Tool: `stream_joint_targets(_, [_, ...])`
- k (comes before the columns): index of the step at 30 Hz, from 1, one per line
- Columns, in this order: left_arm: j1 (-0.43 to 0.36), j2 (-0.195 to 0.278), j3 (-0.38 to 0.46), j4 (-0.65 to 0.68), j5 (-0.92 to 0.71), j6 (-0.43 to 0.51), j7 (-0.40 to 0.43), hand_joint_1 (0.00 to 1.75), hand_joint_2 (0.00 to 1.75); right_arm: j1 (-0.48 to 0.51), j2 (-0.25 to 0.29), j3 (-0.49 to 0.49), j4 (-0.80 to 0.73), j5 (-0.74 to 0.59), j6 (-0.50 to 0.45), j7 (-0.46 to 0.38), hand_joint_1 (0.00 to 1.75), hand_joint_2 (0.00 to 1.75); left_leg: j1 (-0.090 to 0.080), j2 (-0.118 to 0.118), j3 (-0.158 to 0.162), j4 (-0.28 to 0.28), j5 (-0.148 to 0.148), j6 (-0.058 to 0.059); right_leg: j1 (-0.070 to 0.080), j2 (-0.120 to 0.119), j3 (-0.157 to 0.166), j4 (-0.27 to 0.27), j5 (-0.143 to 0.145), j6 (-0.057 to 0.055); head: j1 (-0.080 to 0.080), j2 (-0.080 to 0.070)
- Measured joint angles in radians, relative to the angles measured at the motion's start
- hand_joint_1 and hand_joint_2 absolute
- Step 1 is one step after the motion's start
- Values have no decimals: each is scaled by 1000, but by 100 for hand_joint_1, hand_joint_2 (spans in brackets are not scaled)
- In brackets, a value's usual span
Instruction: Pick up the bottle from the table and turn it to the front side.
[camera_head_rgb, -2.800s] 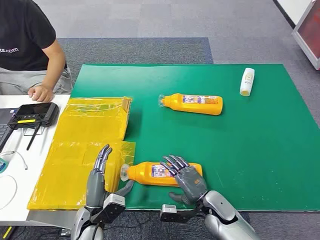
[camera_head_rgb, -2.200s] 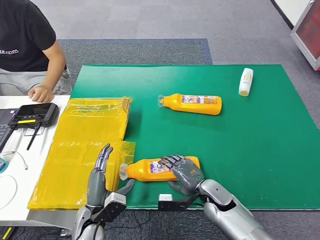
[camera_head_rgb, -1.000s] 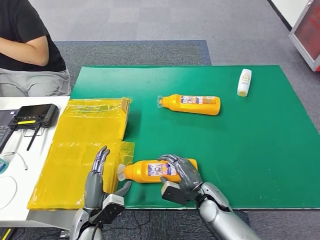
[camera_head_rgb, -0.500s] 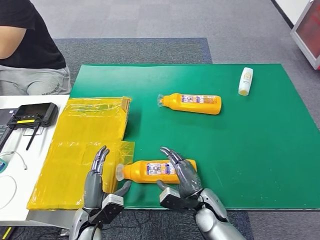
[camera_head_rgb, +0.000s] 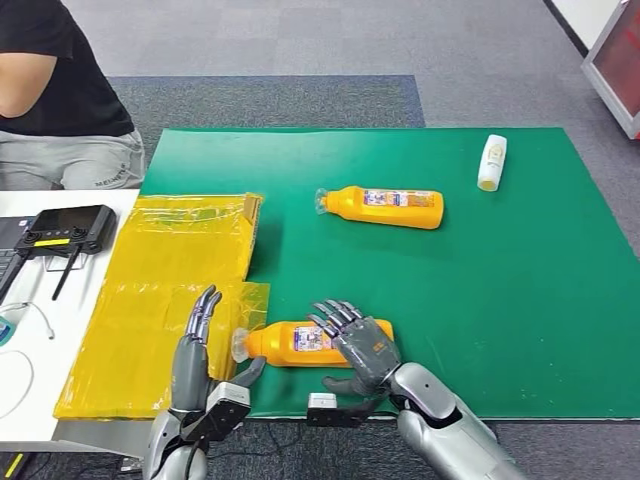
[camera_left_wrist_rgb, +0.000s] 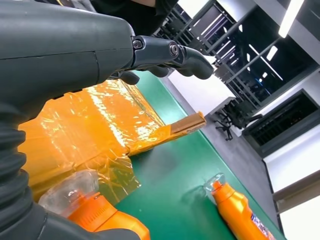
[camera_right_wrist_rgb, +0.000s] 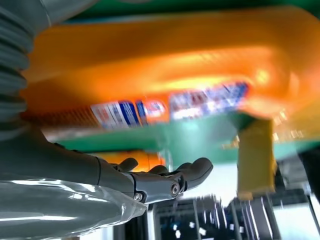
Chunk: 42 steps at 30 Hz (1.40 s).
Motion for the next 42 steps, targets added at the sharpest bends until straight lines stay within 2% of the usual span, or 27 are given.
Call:
stream_joint_targets(5, [1,0,1,1,1,-2,0,0,175,-40,-16,39,24,-2,61,20,0,0,0,0,0,0,0,0,0,0,0,0,0,0,0,0])
stream_joint_targets(13, [14,3,4,1,1,10,0,0,175,-120,-23,102,61,22,201,120,0,0,0,0,2,0,0,0,0,0,2,0,1,0,0,0])
stream_joint_targets(17, [25,4,7,1,-4,17,6,0,175,-160,-18,136,87,41,246,176,0,175,0,0,2,0,1,0,0,0,2,0,2,1,0,0])
stream_joint_targets(25, [49,-3,26,1,-39,24,31,0,175,-174,25,164,126,90,209,302,0,175,0,0,2,0,2,1,0,0,2,0,3,1,0,0])
stream_joint_targets(34, [61,-10,38,1,-55,25,44,0,175,-206,63,172,178,101,243,347,0,175,0,1,3,0,2,0,0,1,2,0,3,0,0,0])
stream_joint_targets(35, [62,-11,40,1,-57,25,45,0,175,-209,67,172,184,104,244,357,18,175,0,1,3,0,2,-1,0,1,2,0,4,0,0,0])
stream_joint_targets(38, [64,-15,46,1,-61,25,46,0,175,-213,82,172,200,111,248,382,149,175,0,1,3,0,3,-1,0,0,2,0,4,-1,0,0])
stream_joint_targets(39, [64,-16,47,1,-62,25,46,0,175,-214,86,172,207,113,250,386,175,175,0,1,3,0,3,-1,0,0,2,0,4,-1,0,0])
stream_joint_targets(42, [65,-19,51,1,-62,25,47,0,175,-219,97,173,227,118,262,394,175,175,0,0,3,0,4,-1,0,0,3,0,5,-1,0,0])
